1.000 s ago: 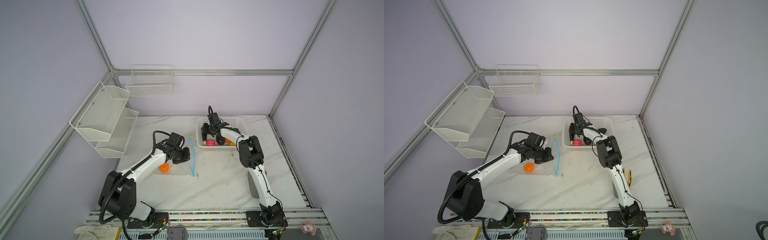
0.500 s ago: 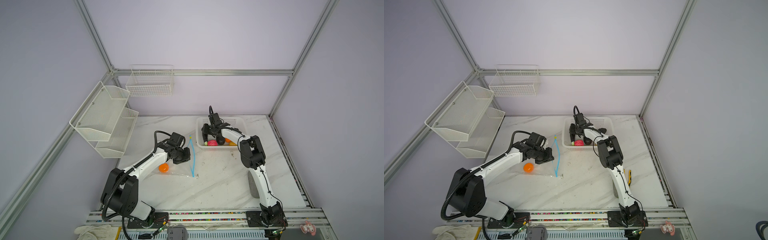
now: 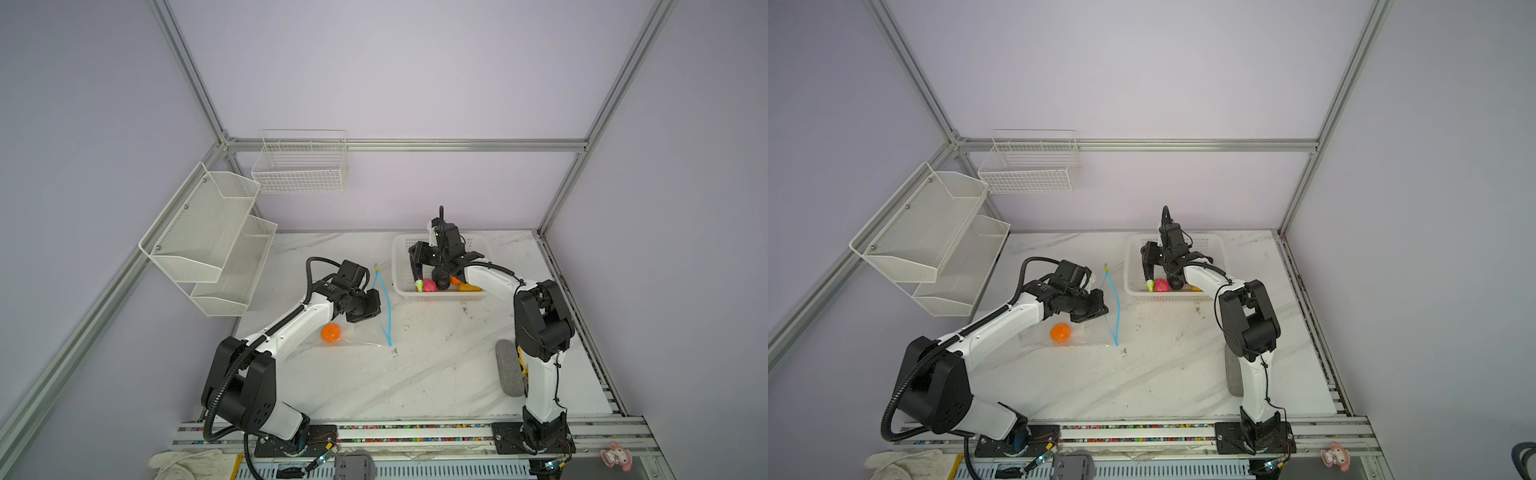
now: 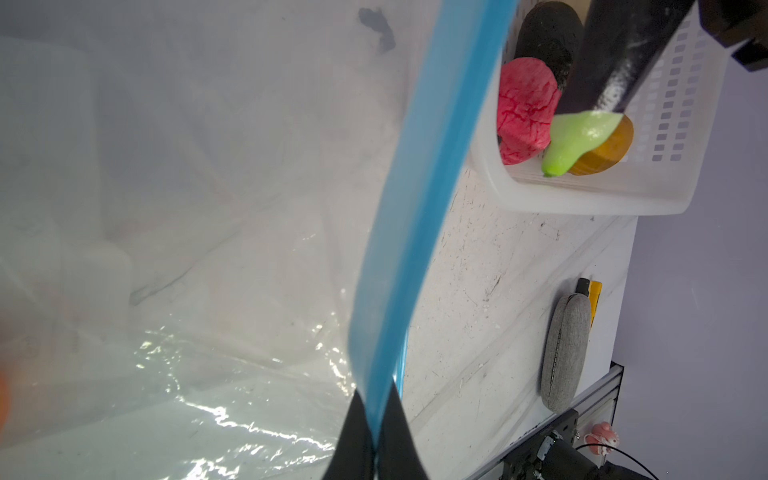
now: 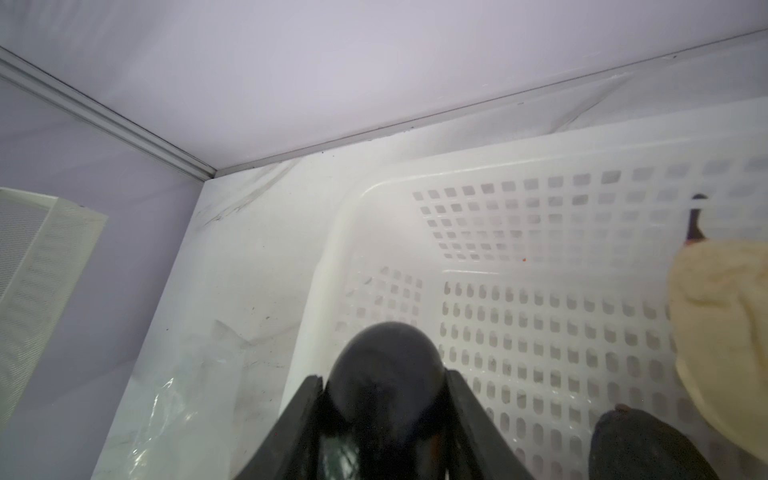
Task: Place the food in the zip-top bag and seal the zipper
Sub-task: 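Close the right gripper on the black eggplant, then lift the eggplant with the right gripper and carry it toward the bag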
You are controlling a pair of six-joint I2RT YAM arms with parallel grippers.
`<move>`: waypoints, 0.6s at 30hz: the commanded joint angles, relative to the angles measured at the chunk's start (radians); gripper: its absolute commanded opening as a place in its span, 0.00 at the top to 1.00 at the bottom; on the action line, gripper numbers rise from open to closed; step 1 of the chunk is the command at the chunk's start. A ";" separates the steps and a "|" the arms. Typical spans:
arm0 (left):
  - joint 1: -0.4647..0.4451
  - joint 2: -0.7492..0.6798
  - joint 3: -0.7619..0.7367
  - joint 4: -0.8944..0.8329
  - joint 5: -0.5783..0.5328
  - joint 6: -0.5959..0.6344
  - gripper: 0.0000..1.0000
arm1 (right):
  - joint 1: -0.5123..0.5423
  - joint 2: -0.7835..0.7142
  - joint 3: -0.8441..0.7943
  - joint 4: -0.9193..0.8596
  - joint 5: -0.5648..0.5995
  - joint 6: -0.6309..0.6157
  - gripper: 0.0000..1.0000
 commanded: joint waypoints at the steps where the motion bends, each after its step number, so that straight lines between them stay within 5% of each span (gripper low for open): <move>1: 0.009 -0.005 0.090 0.025 0.004 0.009 1.00 | 0.035 -0.090 -0.121 0.165 -0.032 0.044 0.56; 10: 0.016 -0.018 0.090 0.024 0.004 0.011 1.00 | 0.155 -0.253 -0.435 0.495 0.006 0.147 0.57; 18: 0.020 -0.031 0.092 0.018 0.006 0.013 1.00 | 0.182 -0.328 -0.483 0.574 0.089 0.145 0.57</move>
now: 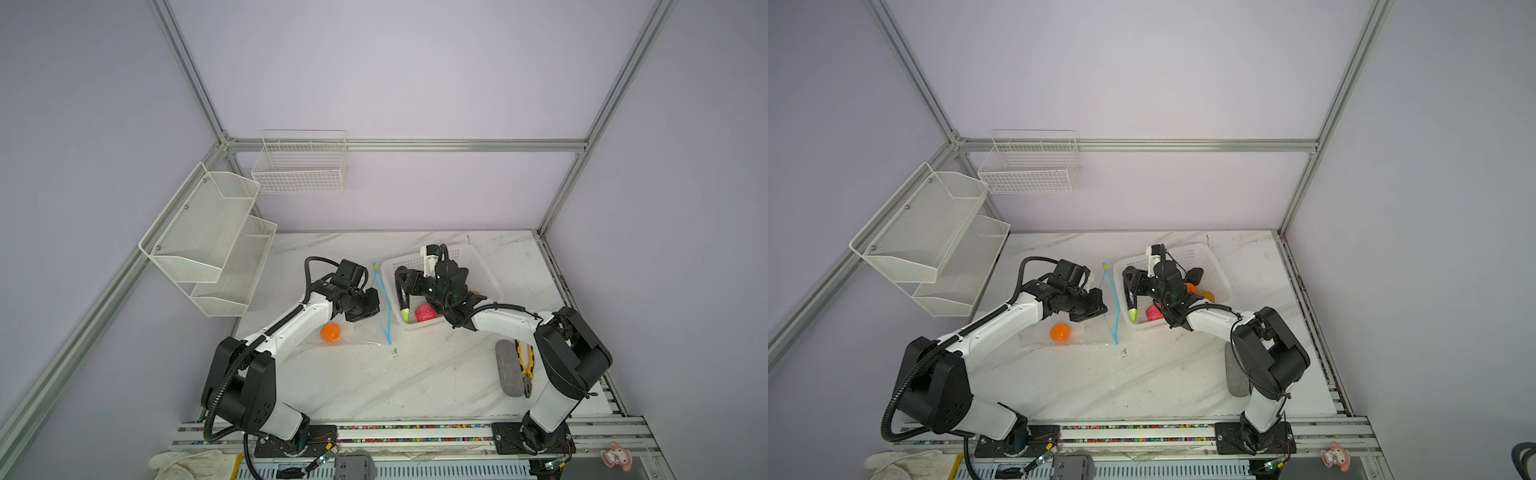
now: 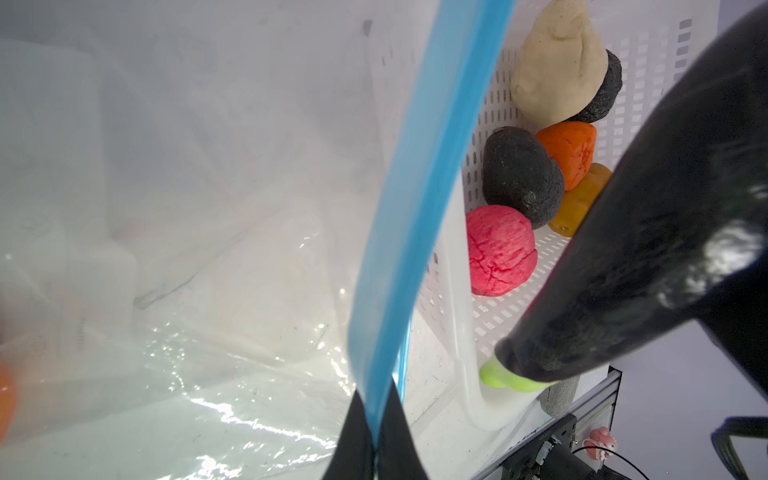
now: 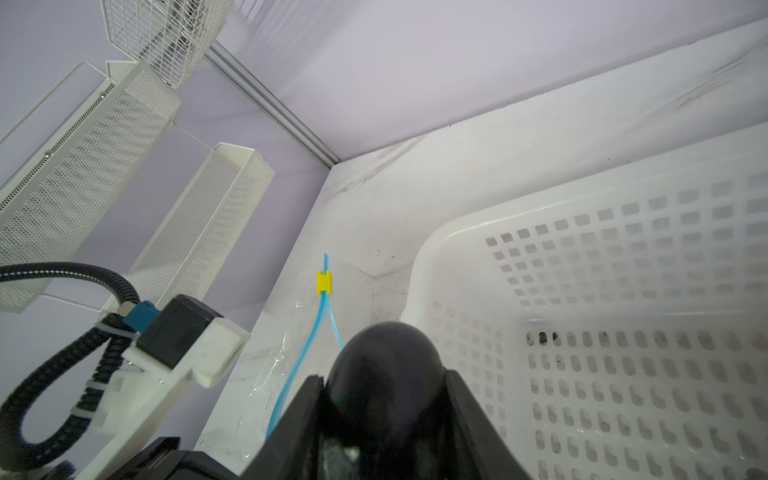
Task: Place the food in the zip-top bag and seal the zipper
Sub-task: 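Lift the eggplant with the right gripper and carry it toward the bag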
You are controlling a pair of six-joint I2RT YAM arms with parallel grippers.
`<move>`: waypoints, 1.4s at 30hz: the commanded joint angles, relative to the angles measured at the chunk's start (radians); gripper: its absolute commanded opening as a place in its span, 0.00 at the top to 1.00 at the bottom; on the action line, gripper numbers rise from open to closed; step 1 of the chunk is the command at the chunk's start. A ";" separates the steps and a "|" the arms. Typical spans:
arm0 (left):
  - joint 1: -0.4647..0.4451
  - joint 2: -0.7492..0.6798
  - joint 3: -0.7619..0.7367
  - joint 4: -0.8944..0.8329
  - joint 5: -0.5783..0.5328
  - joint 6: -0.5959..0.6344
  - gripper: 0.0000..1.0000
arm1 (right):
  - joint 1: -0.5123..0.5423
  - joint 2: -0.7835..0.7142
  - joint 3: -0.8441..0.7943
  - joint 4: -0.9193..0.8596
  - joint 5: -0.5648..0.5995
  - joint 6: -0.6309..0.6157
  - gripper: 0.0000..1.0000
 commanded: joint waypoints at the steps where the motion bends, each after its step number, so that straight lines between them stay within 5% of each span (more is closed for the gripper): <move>1: 0.008 -0.032 0.092 0.013 0.008 0.012 1.00 | 0.005 -0.063 0.001 0.099 0.048 0.020 0.57; 18: 0.017 -0.074 0.091 -0.005 0.022 0.006 1.00 | 0.152 -0.028 -0.068 0.348 0.198 0.049 0.57; 42: 0.033 -0.157 0.072 -0.008 0.025 0.000 1.00 | 0.215 0.028 -0.074 0.340 0.226 -0.032 0.57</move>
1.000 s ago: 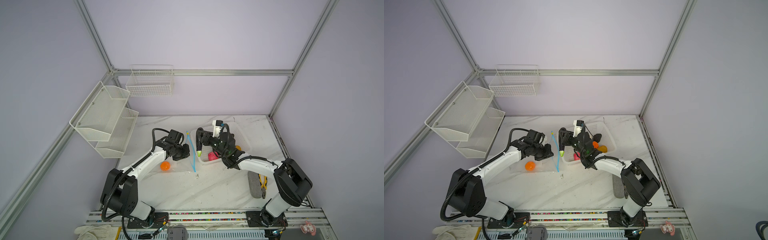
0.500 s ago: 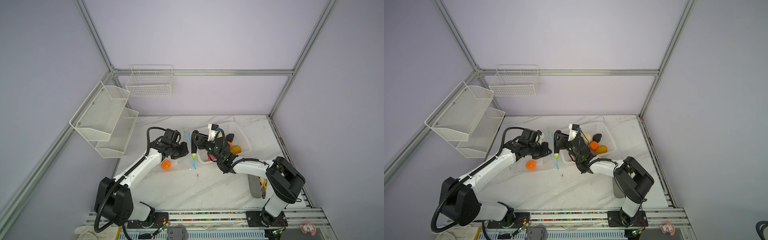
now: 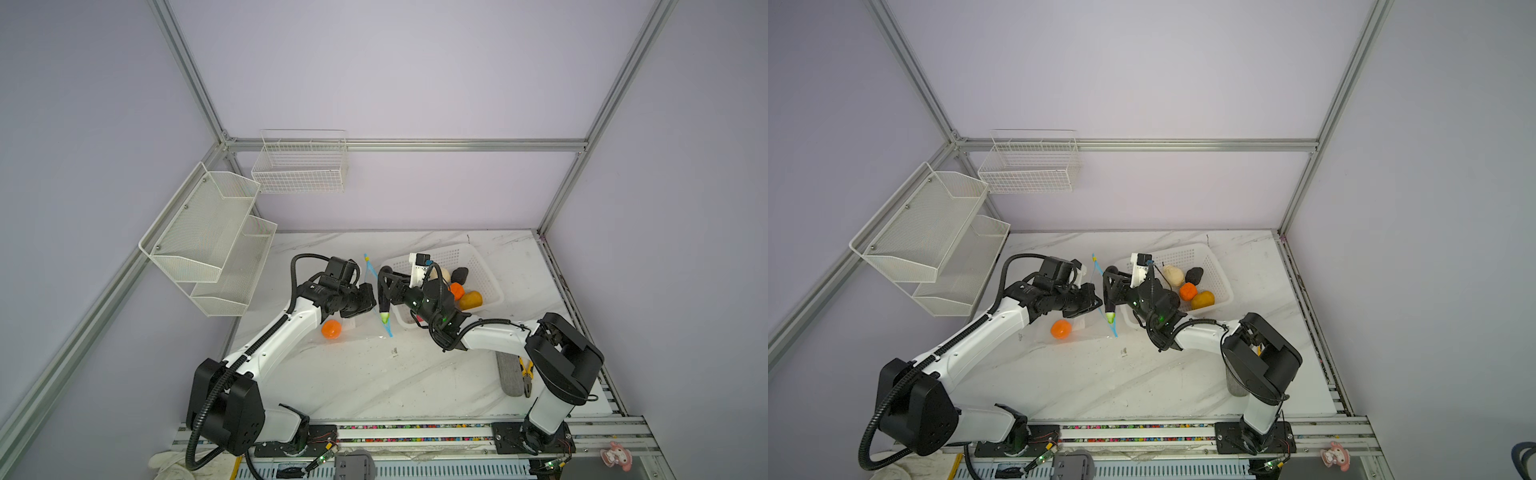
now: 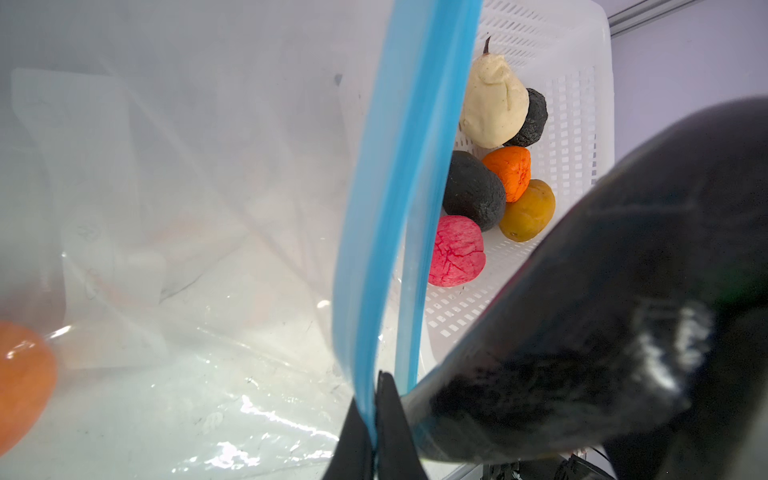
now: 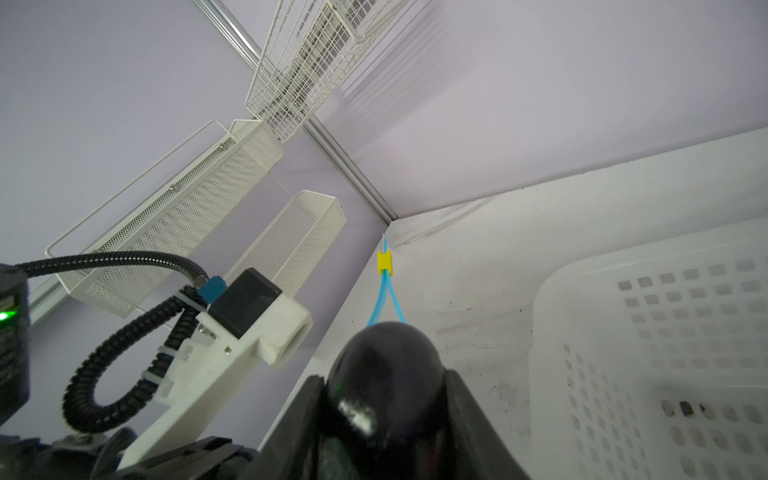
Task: Place the food in the zip-top bag and seal the zipper
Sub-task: 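Lift the eggplant with the right gripper and carry it toward the bag, then bring the eggplant to the bag mouth beside the left gripper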
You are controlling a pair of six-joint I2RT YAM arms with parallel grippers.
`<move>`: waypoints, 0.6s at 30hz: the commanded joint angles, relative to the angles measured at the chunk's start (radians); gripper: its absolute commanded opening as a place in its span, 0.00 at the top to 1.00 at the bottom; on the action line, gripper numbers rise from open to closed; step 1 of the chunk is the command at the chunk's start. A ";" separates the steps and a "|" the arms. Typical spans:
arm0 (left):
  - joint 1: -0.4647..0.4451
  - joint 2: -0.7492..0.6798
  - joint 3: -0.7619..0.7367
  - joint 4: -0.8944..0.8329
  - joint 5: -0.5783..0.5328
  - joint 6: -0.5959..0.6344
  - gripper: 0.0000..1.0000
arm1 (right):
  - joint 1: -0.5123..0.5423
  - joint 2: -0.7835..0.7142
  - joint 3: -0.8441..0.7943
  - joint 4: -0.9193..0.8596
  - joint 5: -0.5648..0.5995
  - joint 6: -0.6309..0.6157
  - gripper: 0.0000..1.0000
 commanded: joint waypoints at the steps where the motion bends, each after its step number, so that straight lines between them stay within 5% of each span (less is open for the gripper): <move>1: 0.009 -0.040 0.073 0.004 0.017 0.001 1.00 | 0.013 0.002 -0.012 0.019 0.012 -0.027 0.57; 18: 0.014 -0.054 0.087 -0.005 0.025 0.003 1.00 | 0.014 0.044 0.004 -0.004 0.002 -0.051 0.54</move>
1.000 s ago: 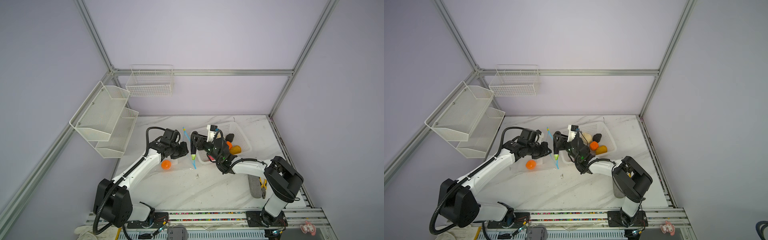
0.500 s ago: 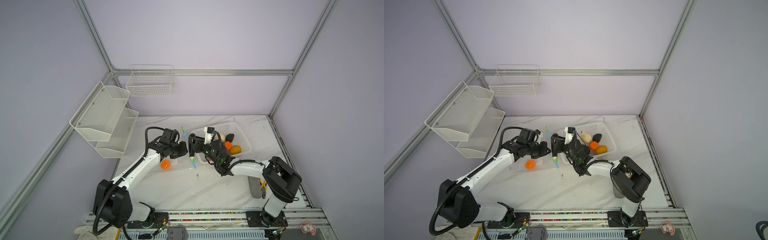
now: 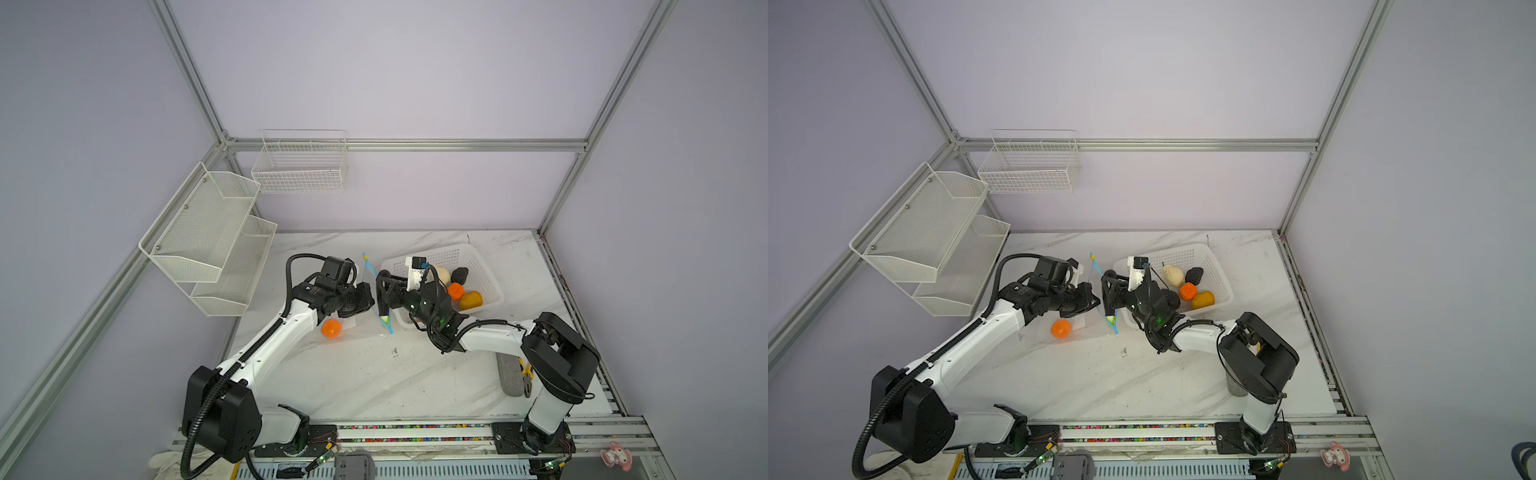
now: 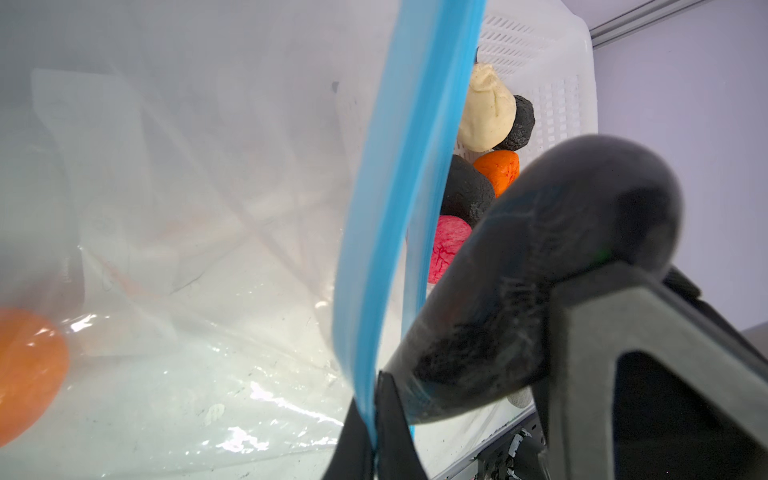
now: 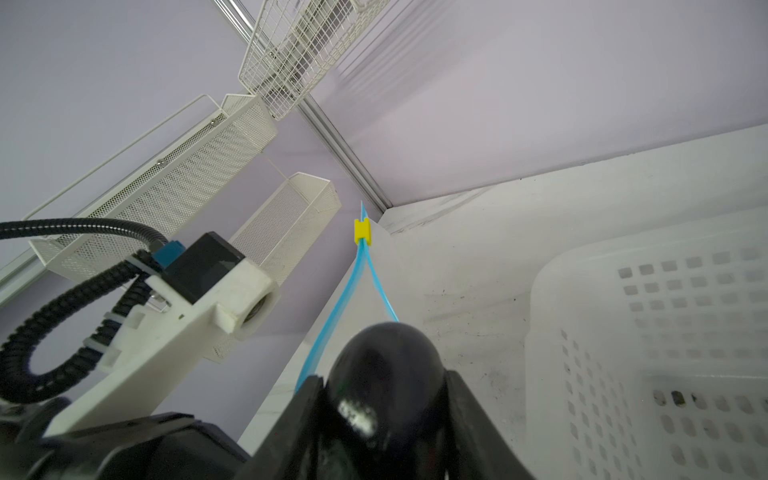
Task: Place the food in the zip-top bag and seal the zipper
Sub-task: 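Bring the eggplant to the bag mouth beside the left gripper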
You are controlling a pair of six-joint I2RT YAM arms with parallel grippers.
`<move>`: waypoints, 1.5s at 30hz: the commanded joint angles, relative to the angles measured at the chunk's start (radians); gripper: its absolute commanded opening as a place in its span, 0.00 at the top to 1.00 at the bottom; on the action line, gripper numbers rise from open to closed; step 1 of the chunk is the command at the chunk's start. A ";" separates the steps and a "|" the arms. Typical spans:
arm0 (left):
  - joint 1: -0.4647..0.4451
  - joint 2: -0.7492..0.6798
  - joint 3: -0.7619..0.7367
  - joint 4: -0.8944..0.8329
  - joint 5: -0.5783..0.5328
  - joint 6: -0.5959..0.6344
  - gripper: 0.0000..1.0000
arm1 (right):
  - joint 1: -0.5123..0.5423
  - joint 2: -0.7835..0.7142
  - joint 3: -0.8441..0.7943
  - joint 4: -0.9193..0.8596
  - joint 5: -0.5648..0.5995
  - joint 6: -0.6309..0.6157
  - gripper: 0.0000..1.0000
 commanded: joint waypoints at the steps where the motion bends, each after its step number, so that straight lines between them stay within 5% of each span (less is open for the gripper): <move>1: 0.006 -0.020 0.087 0.010 0.018 0.004 1.00 | 0.006 0.022 0.010 0.001 0.001 -0.010 0.53; 27: 0.014 -0.023 0.076 0.009 0.021 0.009 1.00 | 0.012 0.050 0.053 -0.035 -0.016 -0.005 0.36; 33: 0.020 -0.040 0.074 0.008 0.021 0.010 1.00 | 0.012 0.047 0.049 -0.043 -0.009 -0.032 0.56; 45: 0.025 -0.072 0.076 -0.004 0.013 0.012 1.00 | 0.012 0.062 0.059 -0.058 -0.046 -0.112 0.54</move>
